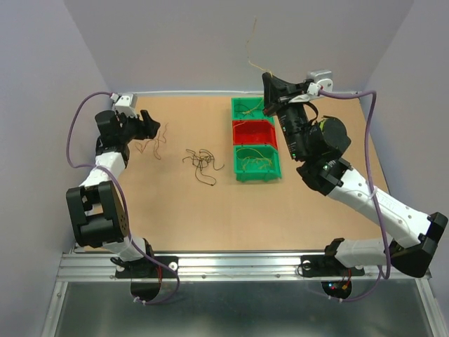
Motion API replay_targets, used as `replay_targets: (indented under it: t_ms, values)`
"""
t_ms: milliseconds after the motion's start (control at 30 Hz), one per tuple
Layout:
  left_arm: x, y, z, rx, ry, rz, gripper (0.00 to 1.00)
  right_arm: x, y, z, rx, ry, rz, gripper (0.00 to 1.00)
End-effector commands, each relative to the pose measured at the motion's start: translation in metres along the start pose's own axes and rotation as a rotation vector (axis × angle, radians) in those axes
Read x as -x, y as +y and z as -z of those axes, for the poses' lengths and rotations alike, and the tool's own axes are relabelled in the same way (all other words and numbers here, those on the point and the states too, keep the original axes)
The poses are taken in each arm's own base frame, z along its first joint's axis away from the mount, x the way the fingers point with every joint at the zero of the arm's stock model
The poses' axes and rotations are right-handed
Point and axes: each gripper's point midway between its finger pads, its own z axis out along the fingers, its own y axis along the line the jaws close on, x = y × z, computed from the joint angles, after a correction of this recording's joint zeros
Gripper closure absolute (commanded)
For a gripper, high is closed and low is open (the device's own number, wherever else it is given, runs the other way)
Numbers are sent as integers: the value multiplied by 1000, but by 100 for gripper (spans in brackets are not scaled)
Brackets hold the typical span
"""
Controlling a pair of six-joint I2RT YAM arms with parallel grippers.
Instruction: Untangle the cables
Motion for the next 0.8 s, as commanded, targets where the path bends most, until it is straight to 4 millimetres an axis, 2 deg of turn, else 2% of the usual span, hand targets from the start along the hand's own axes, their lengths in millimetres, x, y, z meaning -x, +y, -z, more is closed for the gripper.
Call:
replay_targets:
  t_ms: [0, 133, 433, 533, 700, 733, 767]
  values:
    - [27, -25, 12, -55, -92, -86, 25, -10, -10, 6, -8, 3, -35, 100]
    - [34, -36, 19, -63, -121, -124, 24, -21, -18, -1, -13, 15, -44, 100]
    - [39, -56, 28, -86, -153, -185, 23, -21, -39, -4, -33, 8, -74, 99]
    - [39, -60, 29, -91, -155, -196, 23, -23, -53, -1, -43, 16, -99, 99]
    - [37, -67, 29, -100, -155, -219, 23, -50, -75, 12, -75, 67, -113, 99]
    - [39, -72, 29, -107, -161, -228, 23, -66, -79, 18, -79, 98, -126, 99]
    - [39, -73, 30, -107, -164, -232, 23, -73, -82, 21, -77, 109, -133, 99]
